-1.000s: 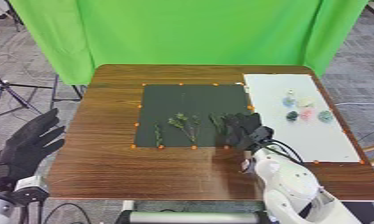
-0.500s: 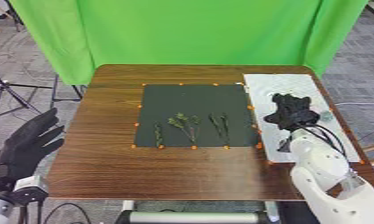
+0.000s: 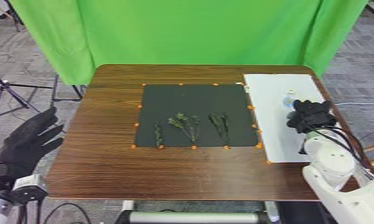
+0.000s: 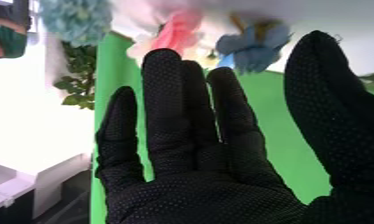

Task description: Arrange flowers

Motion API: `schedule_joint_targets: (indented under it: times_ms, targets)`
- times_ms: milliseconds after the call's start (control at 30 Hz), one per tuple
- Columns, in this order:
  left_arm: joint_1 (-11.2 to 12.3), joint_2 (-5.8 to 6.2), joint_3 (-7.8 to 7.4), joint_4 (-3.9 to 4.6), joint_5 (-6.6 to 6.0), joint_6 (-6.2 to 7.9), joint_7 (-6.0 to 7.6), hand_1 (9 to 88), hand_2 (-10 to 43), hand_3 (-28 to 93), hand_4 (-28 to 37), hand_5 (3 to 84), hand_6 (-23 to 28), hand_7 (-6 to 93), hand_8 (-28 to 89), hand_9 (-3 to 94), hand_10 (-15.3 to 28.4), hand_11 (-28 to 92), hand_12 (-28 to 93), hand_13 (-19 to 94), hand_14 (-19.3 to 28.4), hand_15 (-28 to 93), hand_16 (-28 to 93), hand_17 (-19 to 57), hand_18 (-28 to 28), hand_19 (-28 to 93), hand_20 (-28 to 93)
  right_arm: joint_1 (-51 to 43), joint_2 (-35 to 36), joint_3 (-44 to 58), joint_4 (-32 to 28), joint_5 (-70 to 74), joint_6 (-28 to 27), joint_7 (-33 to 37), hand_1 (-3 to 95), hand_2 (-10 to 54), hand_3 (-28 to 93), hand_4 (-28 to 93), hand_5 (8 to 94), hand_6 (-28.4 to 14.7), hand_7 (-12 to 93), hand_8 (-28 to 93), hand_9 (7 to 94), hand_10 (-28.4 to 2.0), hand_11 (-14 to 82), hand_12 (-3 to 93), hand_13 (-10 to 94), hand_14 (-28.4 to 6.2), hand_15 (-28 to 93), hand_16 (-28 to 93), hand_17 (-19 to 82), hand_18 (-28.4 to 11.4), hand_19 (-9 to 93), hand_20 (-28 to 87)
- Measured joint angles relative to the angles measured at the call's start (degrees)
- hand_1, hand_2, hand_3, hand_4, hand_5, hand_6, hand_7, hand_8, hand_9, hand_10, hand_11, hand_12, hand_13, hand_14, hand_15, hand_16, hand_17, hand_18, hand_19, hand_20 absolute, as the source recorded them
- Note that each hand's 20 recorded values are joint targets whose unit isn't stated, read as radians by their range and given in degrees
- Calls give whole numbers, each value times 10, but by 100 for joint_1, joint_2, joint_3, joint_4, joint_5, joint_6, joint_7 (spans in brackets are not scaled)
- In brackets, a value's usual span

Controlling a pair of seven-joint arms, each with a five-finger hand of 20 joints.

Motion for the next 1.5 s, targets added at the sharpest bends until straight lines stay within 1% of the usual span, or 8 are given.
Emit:
schedule_joint_targets:
  times_ms: [167,233,300,433,600,1000,1267,1500]
  targets:
    - [0,6,-13,0,0,0,3,216,1,704,-283,207,9,210,-104,168,88,114,200,138,109,148,80,-111,183,368,95,47,-13,-109,73,-16,53,-153,336,-95,854,-282,448,-3,399,-167,569,-80,387,256,581,-50,641,239,132,-200,675,485]
    - [2,6,-14,0,0,1,4,216,1,705,-283,207,9,209,-103,168,88,113,200,138,109,148,80,-111,182,368,95,91,-20,-176,113,-29,86,-169,361,-95,839,-282,492,12,417,-157,613,-71,354,300,613,-42,628,261,139,-198,677,485]
    - [4,6,-15,0,0,1,5,216,1,704,-283,207,9,209,-103,168,87,114,200,137,109,148,81,-112,183,368,95,153,-31,-249,164,-33,109,-167,427,-86,806,-279,523,28,504,-37,722,-53,240,446,657,-30,611,333,157,-192,684,484]
    - [18,1,-30,-8,0,4,18,216,1,704,-283,208,9,210,-104,167,88,114,200,137,109,148,81,-111,183,368,96,241,-55,-312,239,-31,234,-181,468,-71,811,-282,658,37,520,17,837,-47,277,481,742,-28,657,306,190,-183,693,486]
    - [66,-14,-117,-29,0,10,47,216,1,706,-283,208,8,212,-104,168,88,114,199,138,109,148,80,-111,183,368,95,218,-99,-302,252,-15,667,-321,466,-88,834,-282,681,36,515,11,853,-45,276,491,757,-25,661,310,198,-179,696,485]
    - [62,49,-465,-110,-1,-9,35,215,1,704,-283,209,8,211,-106,168,88,114,199,138,109,147,80,-111,183,367,94,812,-360,-1113,-302,207,842,-852,466,-91,837,-283,681,34,519,11,855,-48,273,496,753,-28,666,319,195,-180,696,487]
    - [64,179,-674,-110,-66,-51,8,214,-1,704,-283,211,9,208,-104,169,88,113,199,138,109,148,80,-111,184,369,95,1697,-1241,-1998,-477,249,825,-1484,463,-92,841,-282,678,35,519,15,853,-49,269,501,748,-30,670,324,191,-181,694,490]
    - [43,220,-680,-101,-67,-42,8,214,-2,705,-283,211,9,208,-103,169,88,113,200,139,109,147,81,-111,184,369,94,2276,-2015,-2830,-253,134,600,-1754,460,-93,841,-281,676,35,518,18,851,-49,265,502,743,-30,674,324,189,-182,694,491]
